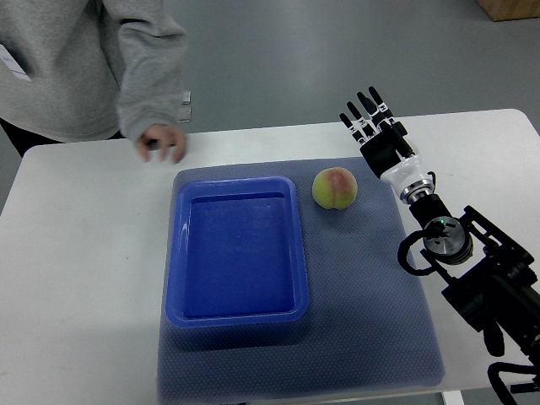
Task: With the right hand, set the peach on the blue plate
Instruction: 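Move the right hand toward the peach beside the blue tray, then close the right hand's fingers around the peach, then carry the held peach over the blue tray with the right hand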
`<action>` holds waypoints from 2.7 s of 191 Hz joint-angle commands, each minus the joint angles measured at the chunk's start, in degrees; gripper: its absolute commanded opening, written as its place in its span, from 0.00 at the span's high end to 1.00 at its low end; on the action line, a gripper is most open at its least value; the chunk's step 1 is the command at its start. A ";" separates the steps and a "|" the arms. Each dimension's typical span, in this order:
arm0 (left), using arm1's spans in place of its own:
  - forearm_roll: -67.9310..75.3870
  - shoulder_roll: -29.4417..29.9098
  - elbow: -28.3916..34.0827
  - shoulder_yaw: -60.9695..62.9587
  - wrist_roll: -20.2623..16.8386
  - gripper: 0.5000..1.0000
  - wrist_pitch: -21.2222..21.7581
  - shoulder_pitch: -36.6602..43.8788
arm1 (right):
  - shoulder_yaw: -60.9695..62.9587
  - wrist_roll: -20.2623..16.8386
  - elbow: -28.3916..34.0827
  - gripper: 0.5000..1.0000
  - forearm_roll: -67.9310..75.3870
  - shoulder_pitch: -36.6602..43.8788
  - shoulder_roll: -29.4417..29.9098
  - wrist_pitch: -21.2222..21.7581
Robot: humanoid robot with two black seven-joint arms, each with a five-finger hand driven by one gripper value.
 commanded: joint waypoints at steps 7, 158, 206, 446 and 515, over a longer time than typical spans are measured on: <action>0.08 0.00 -0.18 0.00 0.00 0.00 -0.60 0.00 | 0.00 -0.07 0.00 0.14 -0.01 -0.16 0.07 -0.06; 0.00 0.00 0.00 0.00 -0.09 0.00 -0.07 0.00 | -49.04 -13.60 4.22 0.14 -59.86 31.31 -22.25 -0.24; 0.00 0.00 0.08 -0.09 -0.09 0.00 -0.07 0.00 | -51.77 -14.31 4.22 0.14 -60.04 31.31 -21.29 -3.58; 0.00 0.00 0.52 0.00 -0.09 0.00 -0.07 0.00 | -53.00 -12.73 15.38 0.72 -50.54 40.80 -23.31 -2.87; 0.00 0.00 0.70 -0.09 -0.09 0.00 -0.07 0.00 | -61.43 -11.41 7.91 0.66 -51.16 39.04 -3.36 -7.53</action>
